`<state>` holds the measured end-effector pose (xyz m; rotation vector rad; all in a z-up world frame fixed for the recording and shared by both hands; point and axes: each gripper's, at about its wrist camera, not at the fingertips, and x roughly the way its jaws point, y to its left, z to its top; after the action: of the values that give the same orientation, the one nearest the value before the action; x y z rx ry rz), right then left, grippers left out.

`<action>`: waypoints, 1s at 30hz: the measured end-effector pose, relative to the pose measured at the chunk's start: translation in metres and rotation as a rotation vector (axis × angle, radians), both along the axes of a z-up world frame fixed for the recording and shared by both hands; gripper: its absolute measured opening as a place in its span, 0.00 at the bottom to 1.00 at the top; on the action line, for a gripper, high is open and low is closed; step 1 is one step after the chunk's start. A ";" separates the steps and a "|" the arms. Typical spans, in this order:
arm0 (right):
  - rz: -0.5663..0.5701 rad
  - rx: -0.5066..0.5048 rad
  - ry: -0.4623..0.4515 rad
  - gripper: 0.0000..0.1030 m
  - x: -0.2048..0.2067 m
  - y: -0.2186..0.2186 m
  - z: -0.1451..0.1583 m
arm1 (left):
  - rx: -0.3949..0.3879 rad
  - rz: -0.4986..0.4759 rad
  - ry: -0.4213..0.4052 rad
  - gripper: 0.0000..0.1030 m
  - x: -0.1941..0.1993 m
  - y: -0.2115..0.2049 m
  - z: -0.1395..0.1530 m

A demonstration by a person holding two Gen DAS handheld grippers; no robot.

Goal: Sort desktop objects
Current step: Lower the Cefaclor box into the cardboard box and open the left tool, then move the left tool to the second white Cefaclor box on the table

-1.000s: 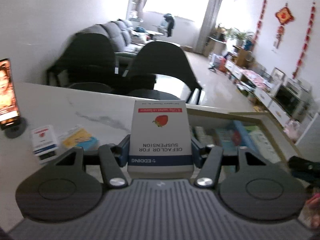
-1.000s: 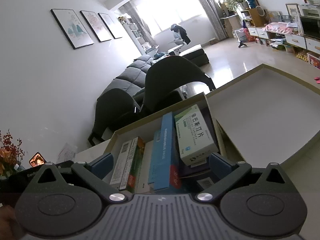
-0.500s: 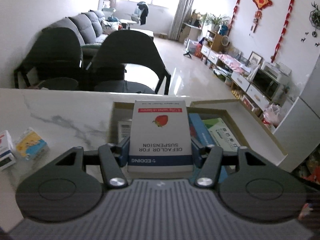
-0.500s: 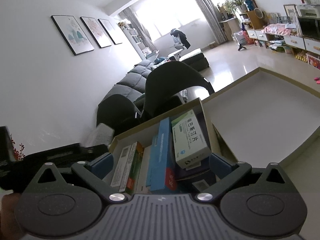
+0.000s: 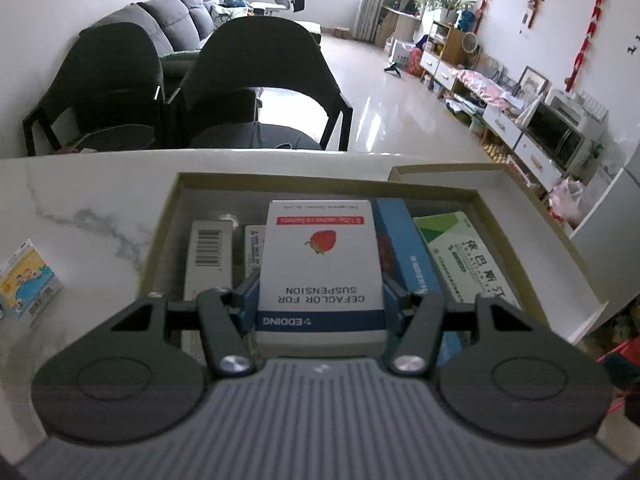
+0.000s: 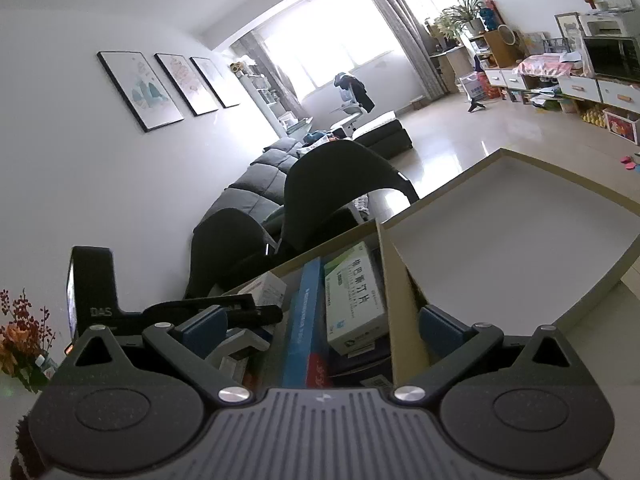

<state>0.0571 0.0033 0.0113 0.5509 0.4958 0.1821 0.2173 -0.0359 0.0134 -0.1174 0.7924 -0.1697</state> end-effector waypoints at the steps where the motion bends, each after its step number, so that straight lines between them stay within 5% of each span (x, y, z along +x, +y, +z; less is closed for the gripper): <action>1: -0.002 0.002 0.000 0.99 0.000 -0.001 0.000 | 0.002 0.001 0.003 0.55 0.000 -0.001 0.000; 30: 0.000 -0.021 -0.004 0.99 -0.002 0.006 0.003 | -0.038 0.037 -0.001 0.57 0.009 -0.002 0.009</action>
<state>0.0549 0.0098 0.0139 0.5301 0.4931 0.1778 0.2260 -0.0376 0.0220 -0.1681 0.7861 -0.1502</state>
